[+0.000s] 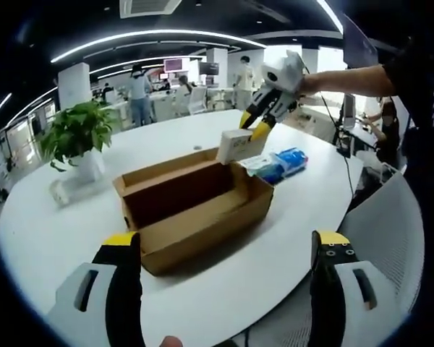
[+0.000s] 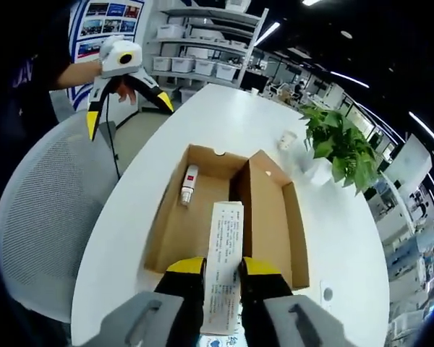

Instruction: Operate the shoe box by opening the lid, removing the specified soft item, and placing it in the target area until the item is outside and the box remains undamaged.

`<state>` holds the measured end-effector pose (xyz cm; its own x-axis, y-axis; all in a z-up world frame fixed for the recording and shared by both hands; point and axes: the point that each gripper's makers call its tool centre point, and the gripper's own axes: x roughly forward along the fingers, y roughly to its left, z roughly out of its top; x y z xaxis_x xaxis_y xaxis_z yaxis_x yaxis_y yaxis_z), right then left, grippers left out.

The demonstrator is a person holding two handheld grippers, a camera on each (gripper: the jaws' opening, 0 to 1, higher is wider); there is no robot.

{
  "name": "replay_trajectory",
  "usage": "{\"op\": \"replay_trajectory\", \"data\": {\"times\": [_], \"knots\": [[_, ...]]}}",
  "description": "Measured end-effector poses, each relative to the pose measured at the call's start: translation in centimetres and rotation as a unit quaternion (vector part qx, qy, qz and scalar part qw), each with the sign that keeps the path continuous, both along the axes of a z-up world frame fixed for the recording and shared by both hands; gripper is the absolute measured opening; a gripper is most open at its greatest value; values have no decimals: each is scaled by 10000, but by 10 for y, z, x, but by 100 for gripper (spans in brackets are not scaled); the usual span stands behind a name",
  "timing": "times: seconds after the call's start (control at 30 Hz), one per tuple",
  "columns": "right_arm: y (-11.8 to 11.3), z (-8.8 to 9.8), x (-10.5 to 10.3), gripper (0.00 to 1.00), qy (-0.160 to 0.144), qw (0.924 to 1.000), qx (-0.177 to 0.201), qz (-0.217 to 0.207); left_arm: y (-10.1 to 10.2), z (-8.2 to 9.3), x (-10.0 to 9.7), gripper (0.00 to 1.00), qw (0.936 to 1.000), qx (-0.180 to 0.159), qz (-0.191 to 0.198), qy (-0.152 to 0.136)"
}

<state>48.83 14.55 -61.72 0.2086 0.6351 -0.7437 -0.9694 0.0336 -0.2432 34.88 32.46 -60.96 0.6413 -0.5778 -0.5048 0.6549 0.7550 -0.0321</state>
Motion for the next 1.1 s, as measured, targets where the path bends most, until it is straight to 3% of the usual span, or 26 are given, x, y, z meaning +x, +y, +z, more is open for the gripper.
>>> {"op": "replay_trajectory", "data": {"times": [0.57, 1.1], "knots": [[-46, 8, 13, 14, -121, 9996, -152, -190, -2, -1, -3, 98, 9999, -107, 53, 55], [-97, -4, 29, 14, -134, 9981, -409, -437, 2, -11, -4, 97, 9997, -21, 155, 175]]}}
